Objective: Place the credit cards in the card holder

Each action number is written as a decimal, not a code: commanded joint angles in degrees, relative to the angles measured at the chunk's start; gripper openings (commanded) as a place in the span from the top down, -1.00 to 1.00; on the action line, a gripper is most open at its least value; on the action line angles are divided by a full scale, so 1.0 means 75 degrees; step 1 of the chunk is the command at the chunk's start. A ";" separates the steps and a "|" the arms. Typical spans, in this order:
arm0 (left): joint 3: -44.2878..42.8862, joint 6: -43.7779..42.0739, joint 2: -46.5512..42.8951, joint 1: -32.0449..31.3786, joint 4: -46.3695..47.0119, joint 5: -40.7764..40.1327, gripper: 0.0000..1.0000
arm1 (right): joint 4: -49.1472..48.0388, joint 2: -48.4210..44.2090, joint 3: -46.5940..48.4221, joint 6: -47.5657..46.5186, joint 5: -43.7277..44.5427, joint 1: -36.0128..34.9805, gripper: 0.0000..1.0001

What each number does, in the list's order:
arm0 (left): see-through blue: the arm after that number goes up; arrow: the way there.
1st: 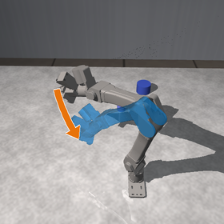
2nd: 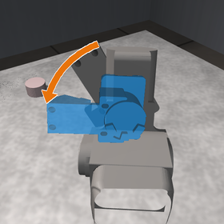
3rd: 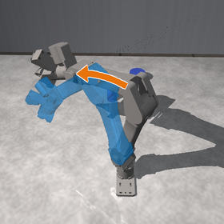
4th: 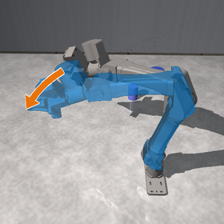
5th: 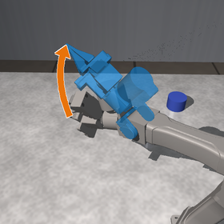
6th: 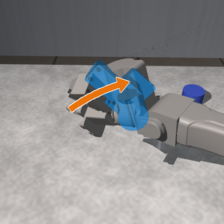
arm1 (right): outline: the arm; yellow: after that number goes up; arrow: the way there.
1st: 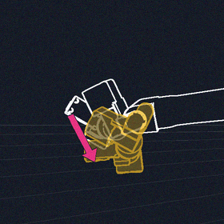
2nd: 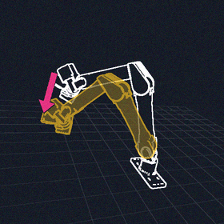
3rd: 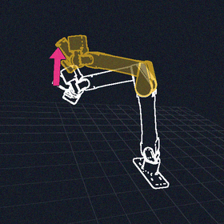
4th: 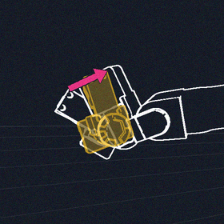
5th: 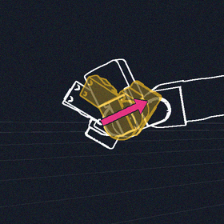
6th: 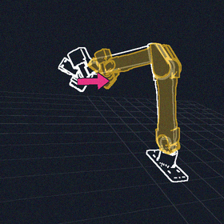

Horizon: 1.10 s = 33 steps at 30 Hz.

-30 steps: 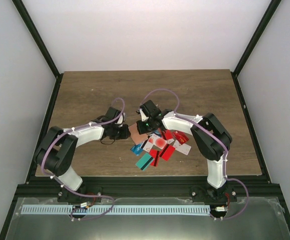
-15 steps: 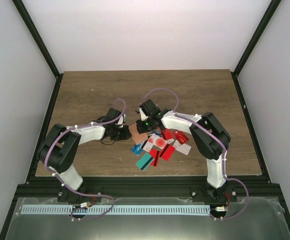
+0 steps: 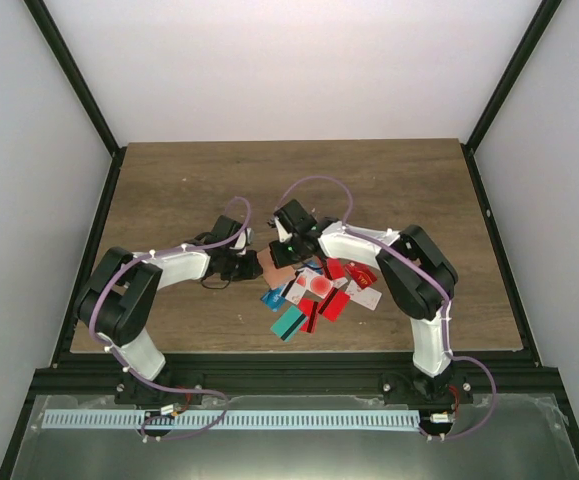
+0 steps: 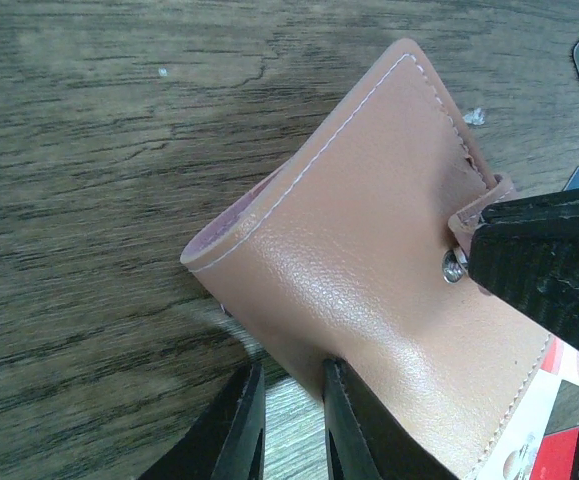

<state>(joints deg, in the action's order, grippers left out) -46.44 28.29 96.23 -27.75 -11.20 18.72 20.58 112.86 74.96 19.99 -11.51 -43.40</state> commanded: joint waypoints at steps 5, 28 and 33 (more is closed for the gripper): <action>-0.0007 -0.0048 0.0274 -0.0062 0.0358 0.0135 0.60 | 0.0186 0.0183 -0.0321 0.0083 -0.0028 -0.0537 0.99; -0.0064 0.0001 0.0288 -0.0062 0.0219 0.0000 0.61 | -0.0580 0.0203 -0.1832 0.0867 0.0625 -0.1311 0.99; -0.0070 -0.0001 0.0243 -0.0062 0.0160 -0.0038 0.61 | -0.0950 0.0290 -0.2333 0.1170 0.0636 -0.1429 0.99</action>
<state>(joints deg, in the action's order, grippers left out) -46.50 28.32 96.36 -27.73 -11.20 18.72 5.69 109.08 63.88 25.61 1.48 -49.28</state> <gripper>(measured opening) 0.195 0.010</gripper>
